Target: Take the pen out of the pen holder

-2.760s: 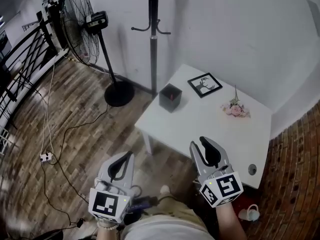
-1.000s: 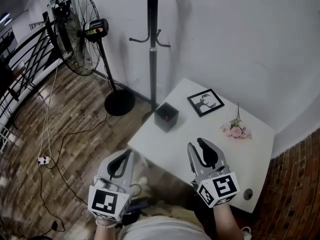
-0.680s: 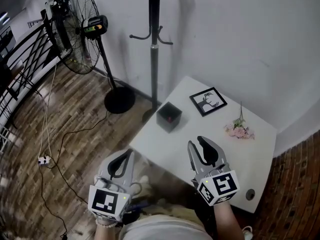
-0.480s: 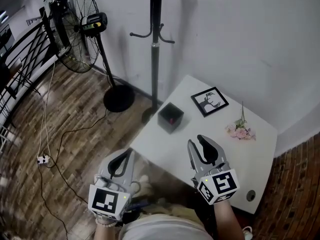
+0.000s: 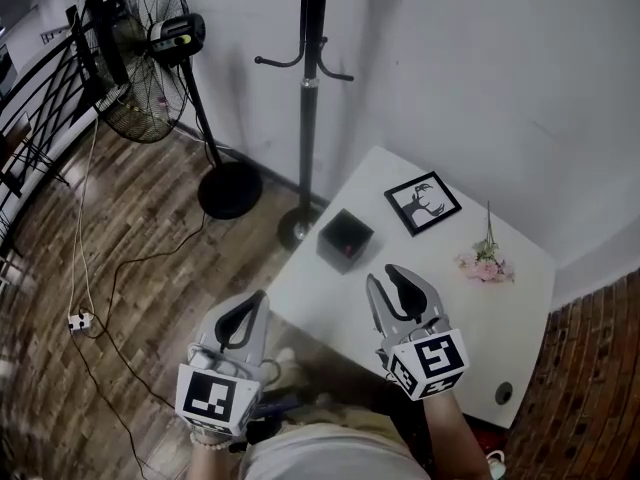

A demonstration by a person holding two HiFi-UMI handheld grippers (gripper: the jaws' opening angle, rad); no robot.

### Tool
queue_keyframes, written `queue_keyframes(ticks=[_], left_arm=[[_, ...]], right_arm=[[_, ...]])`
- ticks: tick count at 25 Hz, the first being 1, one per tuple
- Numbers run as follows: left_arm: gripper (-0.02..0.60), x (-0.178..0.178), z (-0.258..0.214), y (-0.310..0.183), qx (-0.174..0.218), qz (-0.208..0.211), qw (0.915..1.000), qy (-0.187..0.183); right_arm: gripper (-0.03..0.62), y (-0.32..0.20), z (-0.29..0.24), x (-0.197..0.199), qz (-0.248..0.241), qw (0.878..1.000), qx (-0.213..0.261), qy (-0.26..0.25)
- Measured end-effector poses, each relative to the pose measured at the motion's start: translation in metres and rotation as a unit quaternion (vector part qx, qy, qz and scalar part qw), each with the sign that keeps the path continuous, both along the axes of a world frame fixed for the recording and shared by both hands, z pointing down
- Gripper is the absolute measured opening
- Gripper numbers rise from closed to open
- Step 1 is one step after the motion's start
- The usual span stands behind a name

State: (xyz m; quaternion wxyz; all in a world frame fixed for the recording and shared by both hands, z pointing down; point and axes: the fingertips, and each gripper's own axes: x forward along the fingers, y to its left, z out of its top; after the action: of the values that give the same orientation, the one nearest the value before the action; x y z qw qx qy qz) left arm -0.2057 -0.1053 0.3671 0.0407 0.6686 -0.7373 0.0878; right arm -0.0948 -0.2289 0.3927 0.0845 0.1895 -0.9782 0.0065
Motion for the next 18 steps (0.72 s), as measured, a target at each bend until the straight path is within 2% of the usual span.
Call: queue_keyframes(ticks=[4, 18], left_arm=[[-0.005, -0.012, 0.002, -0.011, 0.006, 0.01, 0.9999, 0.0], [-0.005, -0.047, 0.025, -0.034, -0.024, 0.02, 0.9992, 0.025]], right_arm=[[0.107, -0.009, 0.011, -0.015, 0.003, 1.0, -0.006, 0.013], [0.107, -0.042, 0.069, -0.052, 0.019, 0.996, -0.032, 0.081]])
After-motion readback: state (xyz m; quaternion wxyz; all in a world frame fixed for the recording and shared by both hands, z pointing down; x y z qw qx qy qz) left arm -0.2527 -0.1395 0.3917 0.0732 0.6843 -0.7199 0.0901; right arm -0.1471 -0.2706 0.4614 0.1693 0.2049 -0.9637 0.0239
